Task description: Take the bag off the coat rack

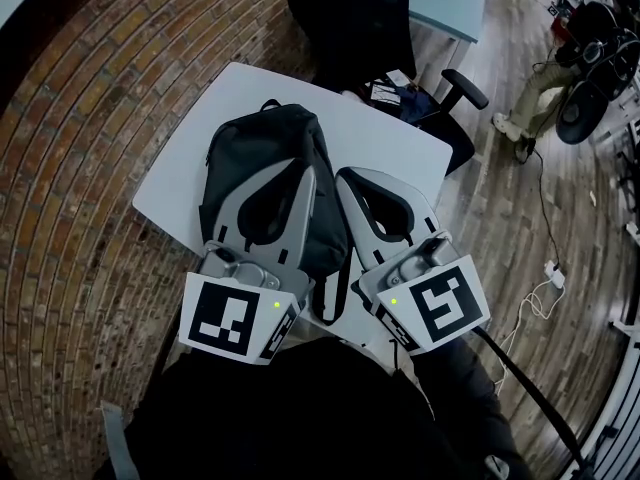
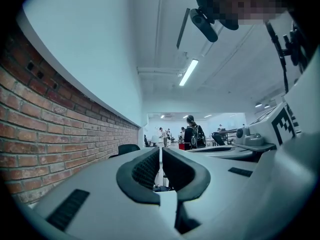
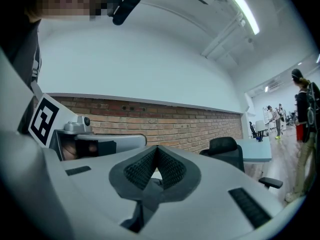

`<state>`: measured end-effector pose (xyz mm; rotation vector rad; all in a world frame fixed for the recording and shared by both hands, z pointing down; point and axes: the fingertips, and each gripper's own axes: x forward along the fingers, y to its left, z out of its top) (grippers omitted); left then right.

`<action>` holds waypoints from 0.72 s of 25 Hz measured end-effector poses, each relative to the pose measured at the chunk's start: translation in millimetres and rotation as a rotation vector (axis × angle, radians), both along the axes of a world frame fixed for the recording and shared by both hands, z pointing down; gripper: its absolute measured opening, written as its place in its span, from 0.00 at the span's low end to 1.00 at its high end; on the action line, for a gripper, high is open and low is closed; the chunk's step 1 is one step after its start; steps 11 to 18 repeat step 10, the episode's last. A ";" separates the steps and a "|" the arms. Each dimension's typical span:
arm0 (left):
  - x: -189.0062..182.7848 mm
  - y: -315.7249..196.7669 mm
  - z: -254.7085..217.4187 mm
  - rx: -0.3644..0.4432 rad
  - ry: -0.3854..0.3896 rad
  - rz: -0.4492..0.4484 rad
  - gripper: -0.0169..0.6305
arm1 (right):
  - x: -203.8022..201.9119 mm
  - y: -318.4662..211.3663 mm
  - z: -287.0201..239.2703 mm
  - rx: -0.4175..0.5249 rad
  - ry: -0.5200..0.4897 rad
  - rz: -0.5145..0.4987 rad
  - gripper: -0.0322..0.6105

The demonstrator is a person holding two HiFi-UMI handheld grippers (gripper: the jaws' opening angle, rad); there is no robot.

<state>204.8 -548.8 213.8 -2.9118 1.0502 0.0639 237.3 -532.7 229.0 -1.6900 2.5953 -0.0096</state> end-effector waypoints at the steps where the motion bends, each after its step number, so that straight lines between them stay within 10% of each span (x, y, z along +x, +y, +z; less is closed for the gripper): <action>1: -0.7 -0.6 -0.8 0.001 -0.001 -0.001 0.07 | -0.9 -0.6 -0.7 0.001 0.000 -0.002 0.06; 18: -10.8 -10.3 -2.6 0.007 -0.002 -0.008 0.07 | -11.3 -10.2 -2.0 0.006 0.003 -0.014 0.06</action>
